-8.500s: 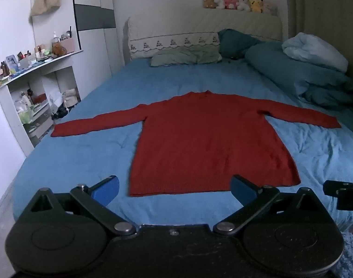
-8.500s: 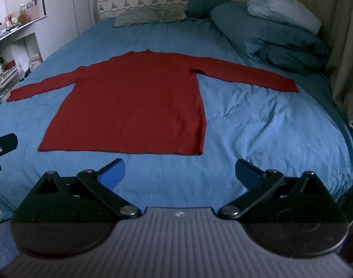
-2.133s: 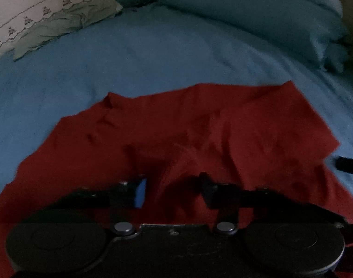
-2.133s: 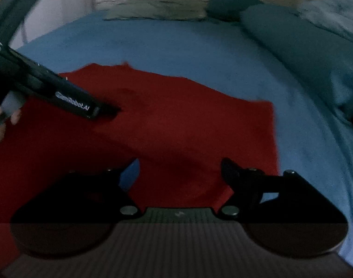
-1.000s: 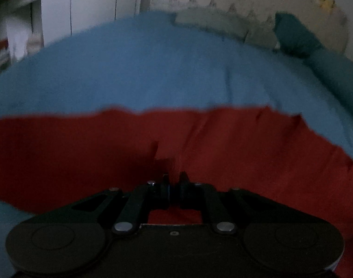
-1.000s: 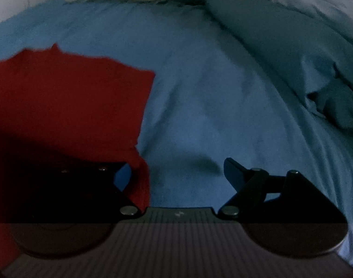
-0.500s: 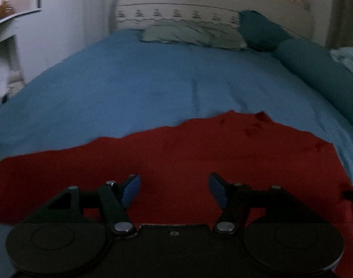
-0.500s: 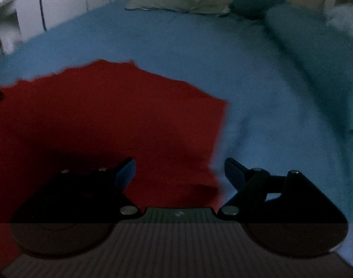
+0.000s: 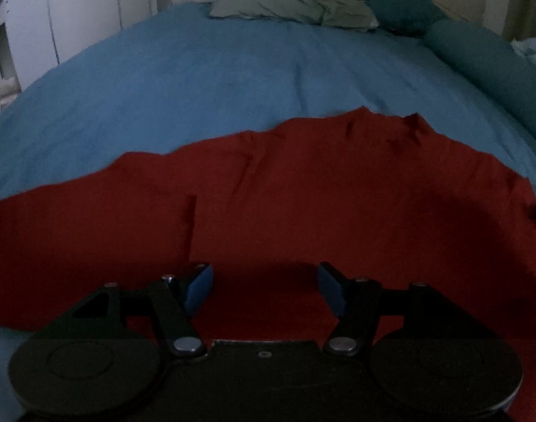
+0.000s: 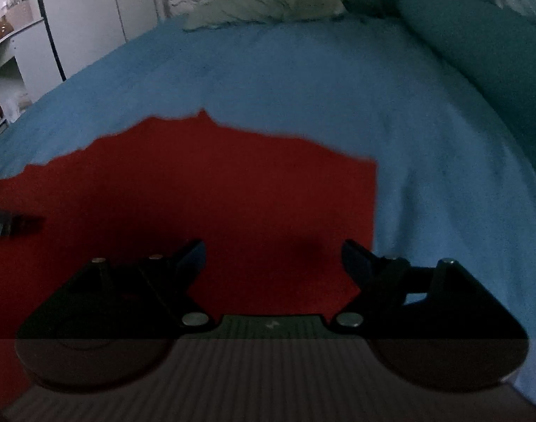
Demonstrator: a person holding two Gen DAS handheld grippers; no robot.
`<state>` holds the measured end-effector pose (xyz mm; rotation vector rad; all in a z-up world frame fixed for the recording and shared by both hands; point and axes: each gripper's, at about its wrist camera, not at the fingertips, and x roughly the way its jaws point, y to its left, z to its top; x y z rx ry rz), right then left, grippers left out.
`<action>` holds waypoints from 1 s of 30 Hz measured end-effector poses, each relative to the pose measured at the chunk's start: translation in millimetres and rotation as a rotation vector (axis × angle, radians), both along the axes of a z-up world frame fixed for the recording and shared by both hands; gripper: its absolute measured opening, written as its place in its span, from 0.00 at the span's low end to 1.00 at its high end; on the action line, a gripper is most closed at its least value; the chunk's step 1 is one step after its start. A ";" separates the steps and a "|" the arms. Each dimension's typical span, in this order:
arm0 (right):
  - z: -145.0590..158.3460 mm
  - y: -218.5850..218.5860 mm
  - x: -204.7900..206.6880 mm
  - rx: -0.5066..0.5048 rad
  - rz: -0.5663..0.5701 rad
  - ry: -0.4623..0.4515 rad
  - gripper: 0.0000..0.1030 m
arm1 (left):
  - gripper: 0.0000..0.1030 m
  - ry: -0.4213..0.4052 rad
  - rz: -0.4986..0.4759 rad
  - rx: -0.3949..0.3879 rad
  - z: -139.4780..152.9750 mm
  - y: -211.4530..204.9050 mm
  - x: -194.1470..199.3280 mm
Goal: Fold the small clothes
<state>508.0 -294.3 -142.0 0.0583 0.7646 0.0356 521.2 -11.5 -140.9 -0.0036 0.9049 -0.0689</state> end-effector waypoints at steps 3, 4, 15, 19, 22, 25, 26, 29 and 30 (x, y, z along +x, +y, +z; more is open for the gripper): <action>-13.2 -4.1 40.6 -0.001 -0.029 -0.006 0.97 | 0.68 0.001 -0.012 0.016 -2.2 0.2 -0.3; -19.6 -7.2 52.2 -0.008 -0.050 0.011 0.97 | 0.68 0.002 -0.012 0.014 -2.2 2.6 -1.9; -27.7 -24.5 74.4 -0.009 -0.113 0.060 1.00 | 0.68 0.013 -0.005 -0.004 14.0 9.5 -2.1; 24.1 -9.7 47.3 0.039 -0.096 -0.015 1.00 | 0.68 -0.003 0.051 0.018 58.6 21.1 -10.5; 74.5 7.1 26.2 0.074 -0.097 -0.025 1.00 | 0.69 -0.026 0.098 0.013 102.4 38.4 -23.9; 118.6 40.5 6.4 0.082 -0.059 -0.015 1.00 | 0.82 0.000 0.184 -0.014 137.4 67.8 -35.3; 129.9 54.3 0.0 0.079 -0.048 -0.021 1.00 | 0.96 0.020 0.233 -0.037 145.9 84.1 -39.0; 153.5 100.0 -15.9 0.144 0.031 -0.002 1.00 | 1.00 -0.007 0.335 -0.082 159.1 128.2 -56.9; 155.5 114.2 -20.4 0.164 0.041 0.011 1.00 | 1.00 -0.001 0.372 -0.088 160.0 146.5 -62.4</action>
